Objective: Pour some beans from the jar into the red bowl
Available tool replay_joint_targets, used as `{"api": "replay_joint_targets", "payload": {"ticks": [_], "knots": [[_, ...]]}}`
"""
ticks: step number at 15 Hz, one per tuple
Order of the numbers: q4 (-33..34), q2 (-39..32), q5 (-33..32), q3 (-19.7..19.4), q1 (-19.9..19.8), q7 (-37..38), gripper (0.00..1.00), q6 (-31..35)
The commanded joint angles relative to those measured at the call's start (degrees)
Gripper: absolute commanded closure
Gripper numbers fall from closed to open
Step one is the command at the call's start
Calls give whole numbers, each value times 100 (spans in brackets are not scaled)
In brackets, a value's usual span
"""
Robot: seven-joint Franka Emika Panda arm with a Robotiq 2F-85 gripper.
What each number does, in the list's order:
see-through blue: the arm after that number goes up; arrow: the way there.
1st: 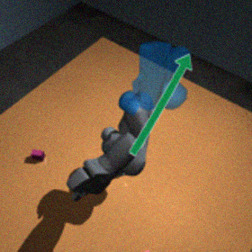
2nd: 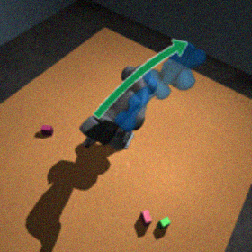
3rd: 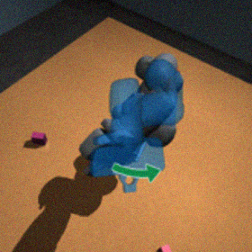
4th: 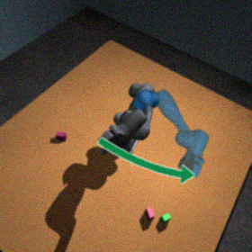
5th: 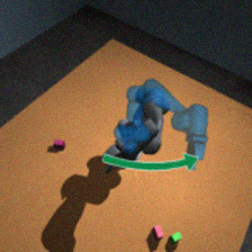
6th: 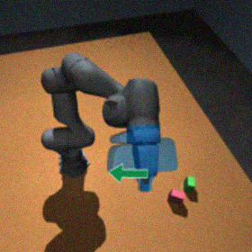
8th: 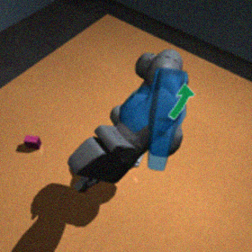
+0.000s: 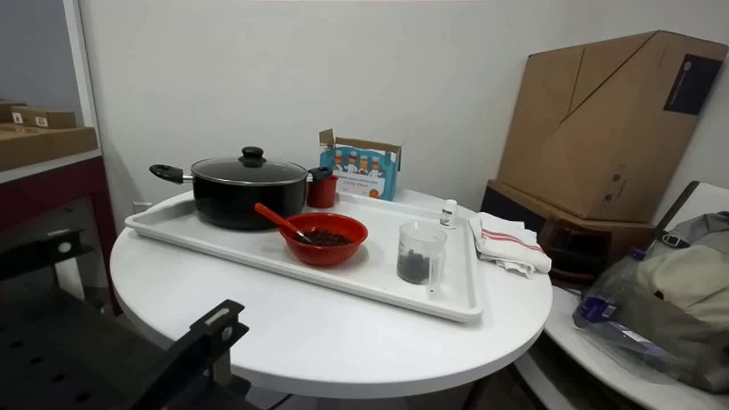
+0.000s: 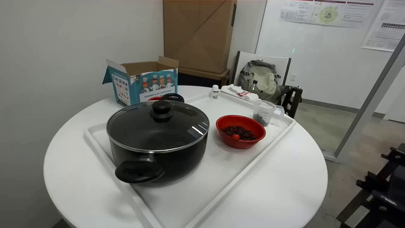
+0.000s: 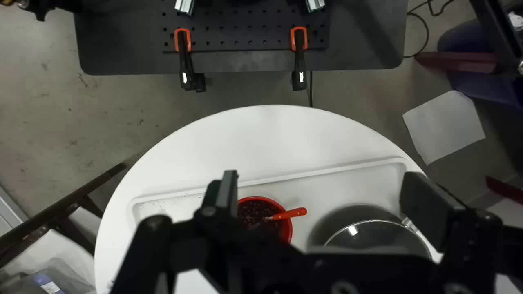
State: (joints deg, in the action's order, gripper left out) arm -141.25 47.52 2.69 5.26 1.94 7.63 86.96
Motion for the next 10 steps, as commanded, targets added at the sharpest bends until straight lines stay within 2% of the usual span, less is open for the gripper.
{"api": "replay_joint_targets", "payload": {"ticks": [1,6,8,10], "knots": [[13,-4,5,9,-16,-10,0,-10],[13,-5,5,9,-16,-10,0,-9],[124,-98,-140,-153,240,-804,0,-355],[177,-153,-348,-209,325,-1297,0,-514]]}}
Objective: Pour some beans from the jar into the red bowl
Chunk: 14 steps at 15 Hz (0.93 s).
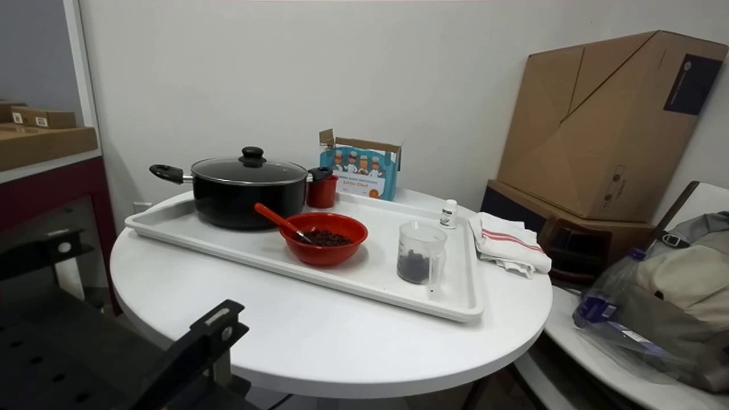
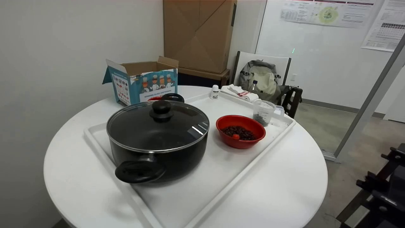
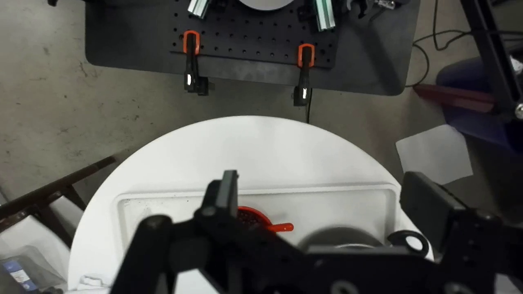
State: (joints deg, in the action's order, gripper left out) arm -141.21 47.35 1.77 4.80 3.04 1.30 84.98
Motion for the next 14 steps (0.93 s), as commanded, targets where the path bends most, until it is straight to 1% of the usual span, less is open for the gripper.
{"api": "replay_joint_targets", "payload": {"ticks": [1,7,12,14], "knots": [[196,-168,-362,-203,273,-921,0,-365],[470,-558,-1453,-554,545,-2518,0,-619],[678,-753,-2581,-1028,733,-4119,0,-429],[706,-789,-2950,-1166,751,-4770,0,-294]]}}
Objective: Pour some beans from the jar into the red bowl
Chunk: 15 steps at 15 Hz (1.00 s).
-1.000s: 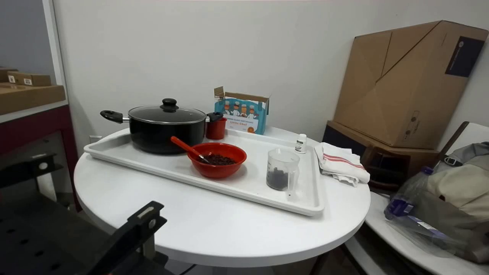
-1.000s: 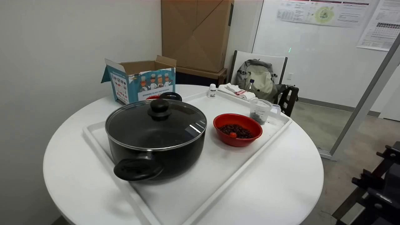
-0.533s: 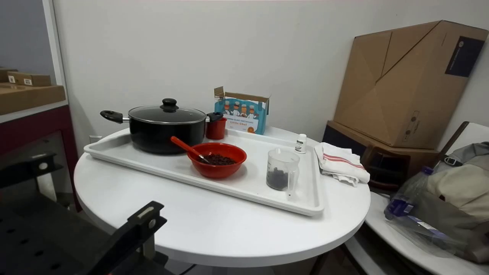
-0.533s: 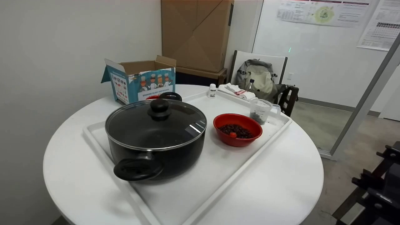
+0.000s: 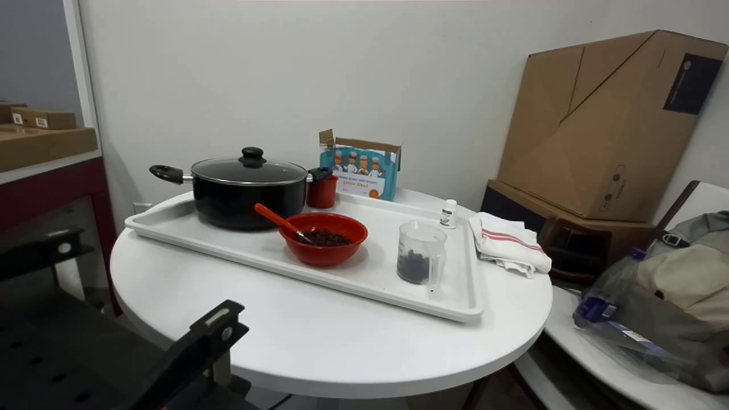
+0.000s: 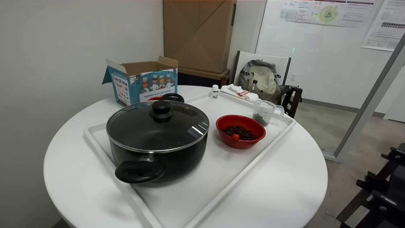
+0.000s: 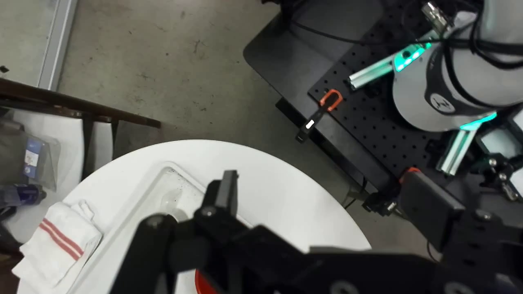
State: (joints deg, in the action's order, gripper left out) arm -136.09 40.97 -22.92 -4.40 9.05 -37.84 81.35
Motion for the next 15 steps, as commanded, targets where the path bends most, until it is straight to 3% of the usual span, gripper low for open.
{"api": "replay_joint_targets", "payload": {"ticks": [1,4,5,13,15], "knots": [[193,-167,-649,-305,152,-1171,0,157],[150,-308,-958,-452,146,-2054,0,604],[67,-150,-738,-270,-43,-1595,0,446],[-47,-262,-771,-292,22,-2163,0,595],[-191,-213,-726,-409,162,-2739,0,828]]}}
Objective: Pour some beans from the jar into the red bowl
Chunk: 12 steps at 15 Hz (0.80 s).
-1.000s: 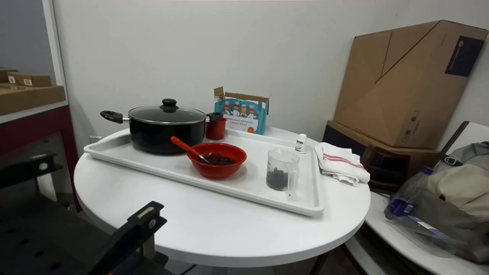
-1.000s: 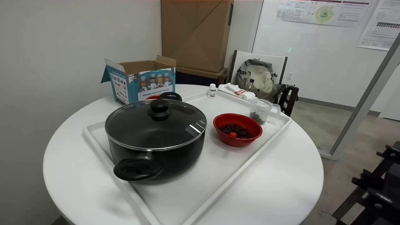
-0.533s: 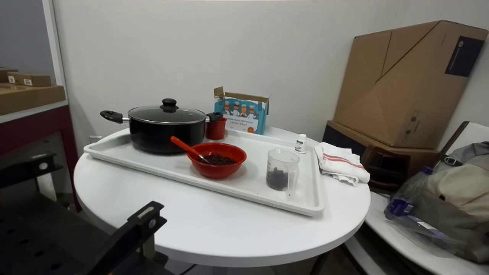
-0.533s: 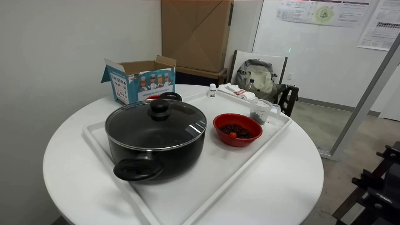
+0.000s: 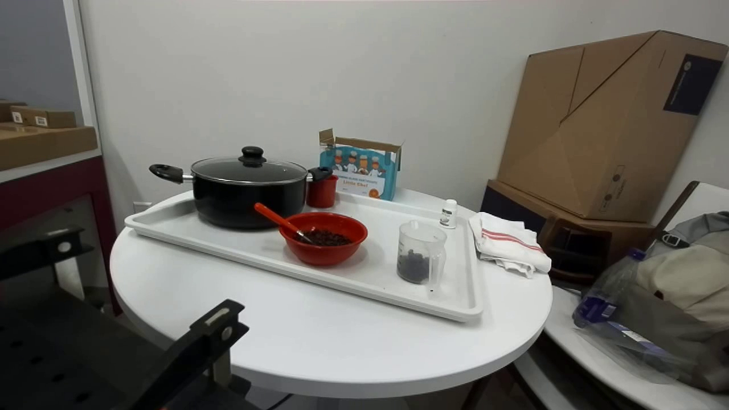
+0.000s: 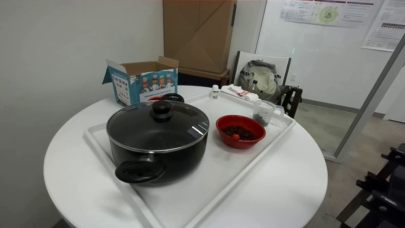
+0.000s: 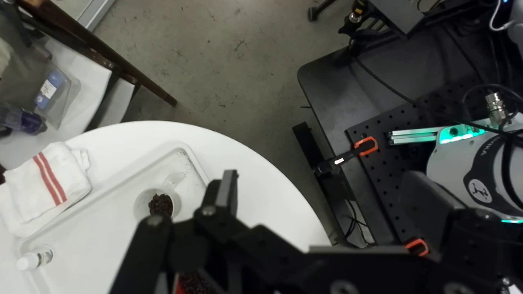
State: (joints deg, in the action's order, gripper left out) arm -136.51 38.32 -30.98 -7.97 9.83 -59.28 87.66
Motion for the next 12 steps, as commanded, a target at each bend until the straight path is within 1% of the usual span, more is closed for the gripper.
{"api": "replay_joint_targets", "payload": {"ticks": [1,4,6,9,12], "knots": [[-183,2,79,-104,62,-731,0,371],[-191,-222,141,-273,-218,-521,0,900],[-121,-536,253,-575,-568,-169,0,1299],[-81,-1167,326,-1067,-1085,6,0,2109],[101,-1961,716,-1365,-1494,258,0,2872]]}}
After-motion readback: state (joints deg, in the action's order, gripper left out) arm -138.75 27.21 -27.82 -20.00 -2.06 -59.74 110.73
